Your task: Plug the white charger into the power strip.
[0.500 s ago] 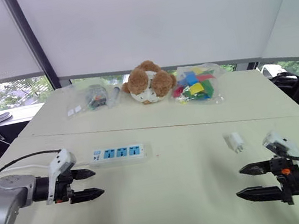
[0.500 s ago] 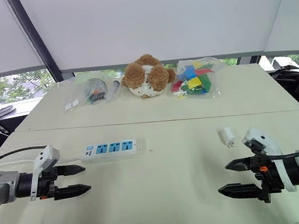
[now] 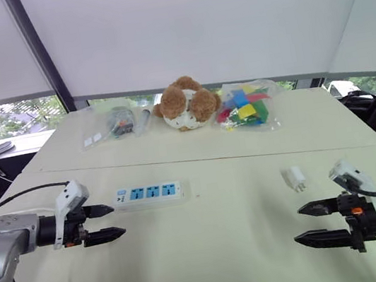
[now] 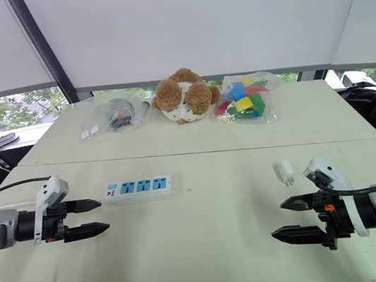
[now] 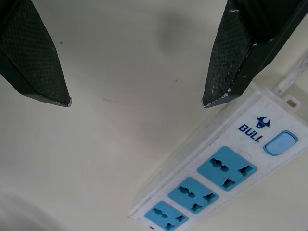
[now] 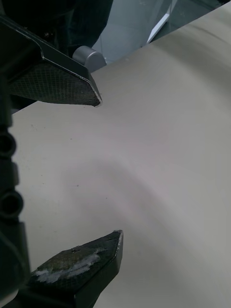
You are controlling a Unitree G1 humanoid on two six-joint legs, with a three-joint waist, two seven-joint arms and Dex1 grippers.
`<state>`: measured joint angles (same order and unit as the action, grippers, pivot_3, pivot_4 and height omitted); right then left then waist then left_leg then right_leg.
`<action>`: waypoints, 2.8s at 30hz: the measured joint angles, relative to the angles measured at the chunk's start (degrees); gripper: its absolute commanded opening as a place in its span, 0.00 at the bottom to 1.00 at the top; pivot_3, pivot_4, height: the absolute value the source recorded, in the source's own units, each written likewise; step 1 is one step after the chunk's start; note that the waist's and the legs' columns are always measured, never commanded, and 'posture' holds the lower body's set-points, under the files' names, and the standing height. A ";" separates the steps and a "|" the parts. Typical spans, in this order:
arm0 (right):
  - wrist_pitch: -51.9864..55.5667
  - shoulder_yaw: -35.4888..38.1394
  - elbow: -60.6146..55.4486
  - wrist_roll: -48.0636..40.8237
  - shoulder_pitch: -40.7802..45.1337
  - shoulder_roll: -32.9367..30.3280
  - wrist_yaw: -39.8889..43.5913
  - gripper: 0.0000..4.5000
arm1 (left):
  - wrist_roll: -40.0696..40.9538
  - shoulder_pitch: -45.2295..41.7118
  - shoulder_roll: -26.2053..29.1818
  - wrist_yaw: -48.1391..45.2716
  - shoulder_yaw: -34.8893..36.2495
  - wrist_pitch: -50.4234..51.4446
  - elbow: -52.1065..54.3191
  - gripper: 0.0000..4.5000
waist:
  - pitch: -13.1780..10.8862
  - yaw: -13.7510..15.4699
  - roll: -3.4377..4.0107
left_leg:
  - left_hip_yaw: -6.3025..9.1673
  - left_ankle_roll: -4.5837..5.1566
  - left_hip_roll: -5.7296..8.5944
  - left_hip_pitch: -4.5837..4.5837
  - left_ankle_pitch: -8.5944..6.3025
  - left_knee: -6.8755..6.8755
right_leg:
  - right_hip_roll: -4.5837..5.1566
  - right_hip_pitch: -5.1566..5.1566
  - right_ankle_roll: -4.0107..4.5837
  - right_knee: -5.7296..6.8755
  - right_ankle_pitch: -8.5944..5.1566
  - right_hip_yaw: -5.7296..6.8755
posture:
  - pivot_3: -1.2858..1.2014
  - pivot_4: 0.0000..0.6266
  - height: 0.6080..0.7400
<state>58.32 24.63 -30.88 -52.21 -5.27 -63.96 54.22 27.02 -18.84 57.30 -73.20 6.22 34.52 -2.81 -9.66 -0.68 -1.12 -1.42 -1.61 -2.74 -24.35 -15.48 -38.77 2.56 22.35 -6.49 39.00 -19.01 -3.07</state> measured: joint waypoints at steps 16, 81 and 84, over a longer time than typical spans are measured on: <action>-0.04 -0.67 0.04 0.85 -0.14 0.52 -0.48 1.00 | -1.76 -2.42 -0.08 -0.08 -0.75 -2.42 -2.70 0.99 | 0.00 0.02 0.00 | -0.01 0.00 0.01 0.00 0.00 0.00 | 0.00 0.00 0.00 0.00 0.00 0.00 | 0.52 0.24 0.99; 2.43 -10.27 -7.71 -27.38 16.98 2.84 -26.28 1.00 | -35.47 -39.11 -17.53 -7.71 -12.64 -54.03 -70.96 0.68 | 0.01 0.13 -0.05 | 0.03 0.14 0.01 -0.19 -0.08 -0.26 | 0.02 0.08 -0.02 0.14 0.02 0.08 | 0.52 0.24 0.99; 2.46 -10.16 -6.73 -26.84 16.73 2.32 -25.98 1.00 | -35.24 -38.59 -17.60 -7.81 -12.18 -54.43 -70.43 0.68 | 0.01 0.19 -0.06 | 0.02 0.14 0.01 -0.19 -0.08 -0.26 | 0.02 0.07 -0.02 0.14 0.02 0.09 | 0.52 0.24 0.99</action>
<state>60.78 14.46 -37.60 -79.05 11.46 -61.64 28.24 -8.22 -57.43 39.69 -81.01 -5.96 -19.91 -73.24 -9.66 -0.49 -1.17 -1.40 -1.47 -2.72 -24.54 -15.56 -39.03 2.58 22.43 -6.51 39.14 -18.99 -2.98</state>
